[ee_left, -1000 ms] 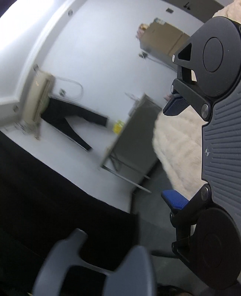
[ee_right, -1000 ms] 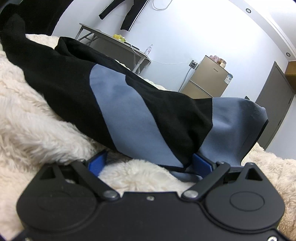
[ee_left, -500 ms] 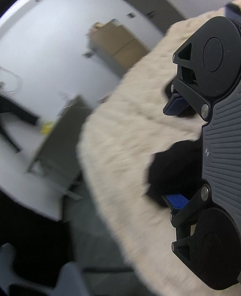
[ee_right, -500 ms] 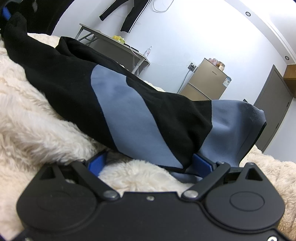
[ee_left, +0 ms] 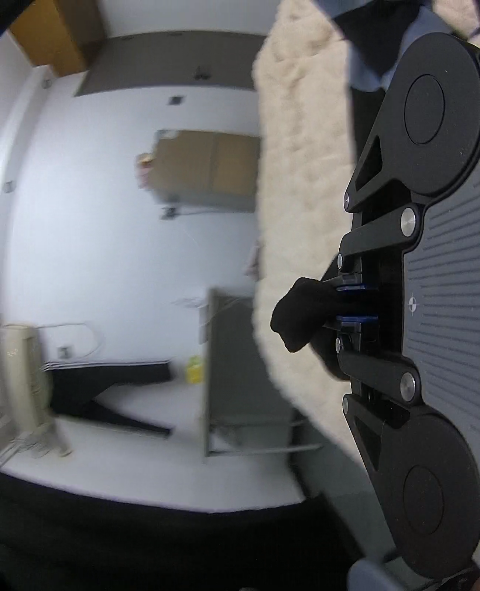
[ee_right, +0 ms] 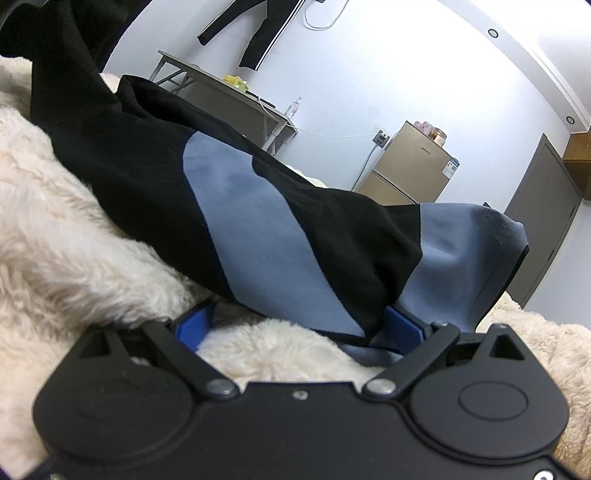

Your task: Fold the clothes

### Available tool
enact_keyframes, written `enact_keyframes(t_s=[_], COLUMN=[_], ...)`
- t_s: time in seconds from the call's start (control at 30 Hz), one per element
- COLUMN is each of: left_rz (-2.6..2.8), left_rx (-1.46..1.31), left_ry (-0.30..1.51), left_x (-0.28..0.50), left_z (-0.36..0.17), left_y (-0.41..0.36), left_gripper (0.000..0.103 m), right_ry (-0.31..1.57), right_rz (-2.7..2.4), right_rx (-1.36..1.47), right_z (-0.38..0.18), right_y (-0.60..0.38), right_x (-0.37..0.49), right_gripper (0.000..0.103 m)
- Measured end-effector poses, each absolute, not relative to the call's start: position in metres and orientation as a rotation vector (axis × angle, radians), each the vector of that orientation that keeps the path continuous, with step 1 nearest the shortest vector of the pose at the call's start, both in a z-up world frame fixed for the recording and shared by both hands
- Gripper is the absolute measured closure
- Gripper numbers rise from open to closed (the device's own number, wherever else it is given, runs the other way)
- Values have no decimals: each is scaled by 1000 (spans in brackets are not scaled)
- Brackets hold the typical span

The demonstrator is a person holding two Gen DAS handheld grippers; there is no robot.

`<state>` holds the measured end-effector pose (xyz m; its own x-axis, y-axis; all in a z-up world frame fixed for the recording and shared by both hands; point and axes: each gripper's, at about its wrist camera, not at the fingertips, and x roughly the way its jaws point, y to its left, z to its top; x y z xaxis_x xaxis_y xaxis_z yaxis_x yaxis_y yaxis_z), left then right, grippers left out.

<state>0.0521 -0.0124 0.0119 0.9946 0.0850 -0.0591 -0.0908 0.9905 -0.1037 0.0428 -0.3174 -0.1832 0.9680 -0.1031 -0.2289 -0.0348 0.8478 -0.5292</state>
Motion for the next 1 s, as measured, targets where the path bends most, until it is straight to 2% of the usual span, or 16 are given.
enact_keyframes(t_s=[0.07, 0.13, 0.17, 0.23, 0.27, 0.37, 0.43, 0.57, 0.63, 0.7, 0.77, 0.93, 0.97, 1.0], left_rz=[146, 185, 201, 216, 215, 215, 235, 151, -4, -128, -256, -283, -287, -274], left_rx=[-152, -115, -88, -59, -86, -169, -235, -282, -367, -516, -693, -739, -742, -731], left_ry=[-37, -93, -108, -66, 13, 218, 230, 326, 482, 588, 716, 839, 859, 870], left_x=[36, 21, 15, 15, 24, 48, 55, 91, 129, 155, 183, 216, 219, 219], left_z=[21, 28, 30, 28, 24, 16, 15, 23, 18, 5, -17, -60, -68, -74], left_y=[-1, 3, 4, 5, 10, 27, 38, 43, 35, 32, 24, -12, -19, -25], left_gripper=[74, 72, 66, 52, 46, 47, 47, 36, 35, 29, 29, 29, 37, 59], right_ry=[252, 249, 247, 246, 246, 245, 244, 239, 239, 238, 236, 230, 228, 225], right_rz=[-37, -38, -38, -39, -39, -39, -39, -42, -42, -42, -44, -47, -48, -49], right_rx=[-559, -560, -561, -563, -563, -563, -563, -566, -567, -568, -571, -580, -583, -587], right_z=[-183, -183, -183, -183, -182, -182, -181, -181, -182, -182, -182, -185, -185, -186], right_y=[-318, -318, -317, -317, -317, -316, -316, -316, -316, -317, -316, -314, -313, -313], right_x=[42, 42, 42, 42, 42, 42, 42, 42, 42, 43, 43, 40, 40, 40], right_gripper=[6, 6, 6, 6, 6, 6, 6, 6, 6, 6, 6, 6, 6, 6])
